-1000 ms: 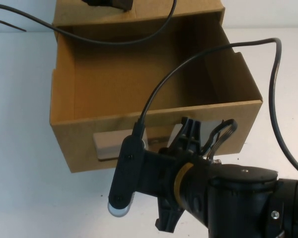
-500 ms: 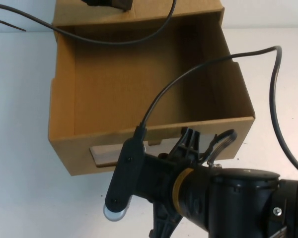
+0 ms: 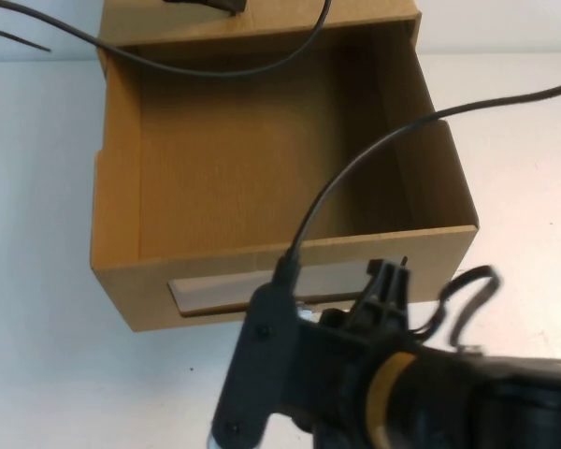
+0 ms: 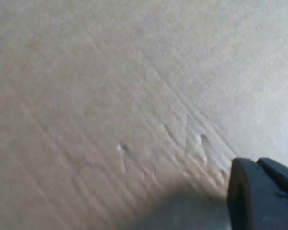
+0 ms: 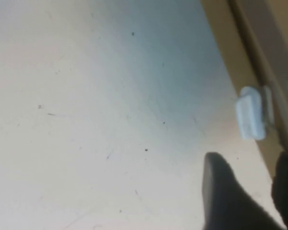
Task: Open the shoe box
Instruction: 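Pull the top drawer of the cardboard box fully open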
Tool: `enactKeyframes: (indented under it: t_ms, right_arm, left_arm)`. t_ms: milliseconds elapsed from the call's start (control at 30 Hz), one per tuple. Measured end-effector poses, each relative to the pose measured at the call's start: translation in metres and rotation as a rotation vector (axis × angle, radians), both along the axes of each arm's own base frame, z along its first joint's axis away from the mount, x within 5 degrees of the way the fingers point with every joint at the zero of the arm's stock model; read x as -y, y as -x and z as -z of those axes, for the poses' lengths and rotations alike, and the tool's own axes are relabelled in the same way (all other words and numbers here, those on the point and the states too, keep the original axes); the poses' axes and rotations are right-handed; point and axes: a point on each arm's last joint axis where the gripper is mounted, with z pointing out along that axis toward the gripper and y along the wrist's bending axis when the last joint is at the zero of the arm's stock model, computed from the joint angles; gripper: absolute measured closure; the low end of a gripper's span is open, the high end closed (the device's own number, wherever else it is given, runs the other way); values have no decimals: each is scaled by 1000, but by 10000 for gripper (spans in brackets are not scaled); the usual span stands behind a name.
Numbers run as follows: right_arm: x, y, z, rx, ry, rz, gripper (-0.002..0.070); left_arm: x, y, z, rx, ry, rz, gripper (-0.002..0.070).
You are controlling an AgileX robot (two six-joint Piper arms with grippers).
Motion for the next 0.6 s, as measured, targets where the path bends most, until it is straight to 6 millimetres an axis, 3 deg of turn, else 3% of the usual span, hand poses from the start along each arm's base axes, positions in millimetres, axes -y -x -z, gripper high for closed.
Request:
enactKeyframes:
  t_ms: [167, 300, 433, 600]
  right_arm:
    - [23, 7, -26, 1, -82, 66, 612]
    - [35, -2, -44, 7, -115, 164, 673]
    - [49, -28, -67, 29, -181, 285, 685]
    - [88, -75, -89, 52, -252, 517, 687]
  left_arm:
    - [0, 8, -30, 88, 44, 21, 680]
    - [-4, 24, -60, 185, 73, 36, 680]
    - [-11, 43, -82, 256, 61, 47, 680]
    - [-26, 71, -111, 348, 23, 9, 680]
